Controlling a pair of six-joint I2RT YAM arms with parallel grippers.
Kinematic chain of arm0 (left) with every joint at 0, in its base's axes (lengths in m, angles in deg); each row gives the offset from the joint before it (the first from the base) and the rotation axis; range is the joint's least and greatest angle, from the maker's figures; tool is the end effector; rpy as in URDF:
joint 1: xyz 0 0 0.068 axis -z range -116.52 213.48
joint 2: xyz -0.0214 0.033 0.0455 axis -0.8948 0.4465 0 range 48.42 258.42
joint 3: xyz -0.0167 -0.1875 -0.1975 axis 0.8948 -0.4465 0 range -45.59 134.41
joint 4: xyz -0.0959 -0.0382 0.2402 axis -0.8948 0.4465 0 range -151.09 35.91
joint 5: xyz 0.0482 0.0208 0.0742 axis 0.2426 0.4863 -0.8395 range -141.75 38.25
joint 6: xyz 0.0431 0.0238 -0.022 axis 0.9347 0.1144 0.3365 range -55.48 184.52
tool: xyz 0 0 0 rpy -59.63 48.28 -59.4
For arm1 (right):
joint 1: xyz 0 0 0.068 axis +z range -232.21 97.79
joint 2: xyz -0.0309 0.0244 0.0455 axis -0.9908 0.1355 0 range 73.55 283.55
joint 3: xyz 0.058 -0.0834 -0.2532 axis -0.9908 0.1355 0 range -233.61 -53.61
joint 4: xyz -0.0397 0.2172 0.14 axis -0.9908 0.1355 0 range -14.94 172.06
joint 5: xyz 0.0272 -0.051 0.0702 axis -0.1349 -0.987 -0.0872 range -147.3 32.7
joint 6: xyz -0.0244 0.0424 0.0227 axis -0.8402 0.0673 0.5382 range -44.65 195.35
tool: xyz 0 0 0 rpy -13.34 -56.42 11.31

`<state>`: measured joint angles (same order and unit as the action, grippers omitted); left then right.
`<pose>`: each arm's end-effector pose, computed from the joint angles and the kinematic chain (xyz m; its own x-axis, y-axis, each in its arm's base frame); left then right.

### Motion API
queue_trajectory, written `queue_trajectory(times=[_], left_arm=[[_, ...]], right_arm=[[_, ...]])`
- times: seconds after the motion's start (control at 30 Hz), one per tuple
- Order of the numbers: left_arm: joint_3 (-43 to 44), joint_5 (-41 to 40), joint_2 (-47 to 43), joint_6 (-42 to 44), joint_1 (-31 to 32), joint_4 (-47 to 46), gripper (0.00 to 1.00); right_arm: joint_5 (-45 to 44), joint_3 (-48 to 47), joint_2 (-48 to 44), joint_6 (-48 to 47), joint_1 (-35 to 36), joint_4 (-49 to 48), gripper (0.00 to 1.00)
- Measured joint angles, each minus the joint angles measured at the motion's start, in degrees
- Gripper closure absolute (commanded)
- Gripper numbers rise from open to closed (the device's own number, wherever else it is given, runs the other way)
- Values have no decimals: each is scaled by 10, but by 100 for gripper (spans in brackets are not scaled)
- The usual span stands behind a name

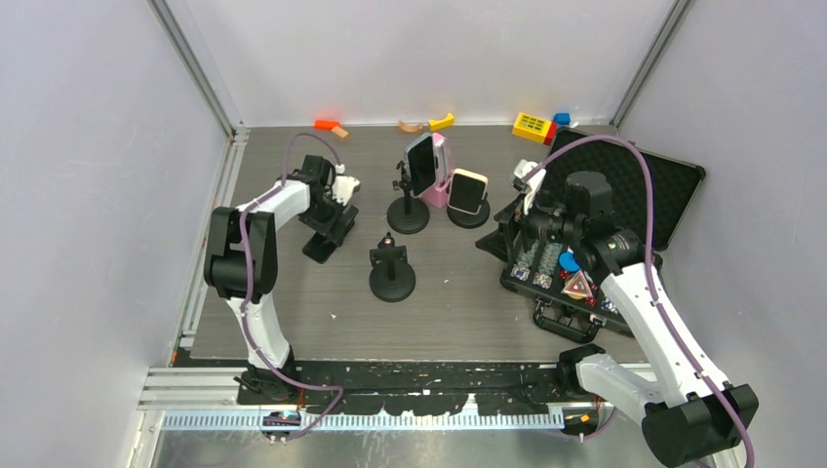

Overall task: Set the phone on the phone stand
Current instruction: Pick up the phone at the center of the board.

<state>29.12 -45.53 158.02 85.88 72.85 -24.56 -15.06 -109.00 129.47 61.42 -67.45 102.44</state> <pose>0.3730 -0.0654 0.1676 -0.7996 0.4990 -0.3341 0.5231 0.8520 0.0205 0.1934 0.0757 0.3430 -0.2556 -0.2516 -0.9335 -0.8496 0.5192 0.0927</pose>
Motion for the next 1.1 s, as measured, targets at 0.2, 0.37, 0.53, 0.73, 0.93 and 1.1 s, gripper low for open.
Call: queue_trajectory(times=[0.2, 0.37, 0.53, 0.73, 0.93, 1.1], left_arm=[[-47, 11, -35, 1, 0, -38, 77], [-100, 28, -97, 1, 0, -50, 85], [-136, 51, -181, 4, 0, -73, 90], [-176, 81, -285, 16, 0, -93, 97], [-208, 120, -394, 16, 2, -88, 100], [-207, 151, -491, 16, 11, -76, 100]], right_arm=[[-7, -43, 30, 29, 3, 2, 18], [-42, -91, 59, 34, 51, 5, 18], [-80, -128, 97, 37, 138, 5, 20], [-99, -180, 171, 59, 174, 5, 23], [-106, -262, 243, 96, 211, 11, 26], [-102, -326, 296, 134, 238, 12, 27]])
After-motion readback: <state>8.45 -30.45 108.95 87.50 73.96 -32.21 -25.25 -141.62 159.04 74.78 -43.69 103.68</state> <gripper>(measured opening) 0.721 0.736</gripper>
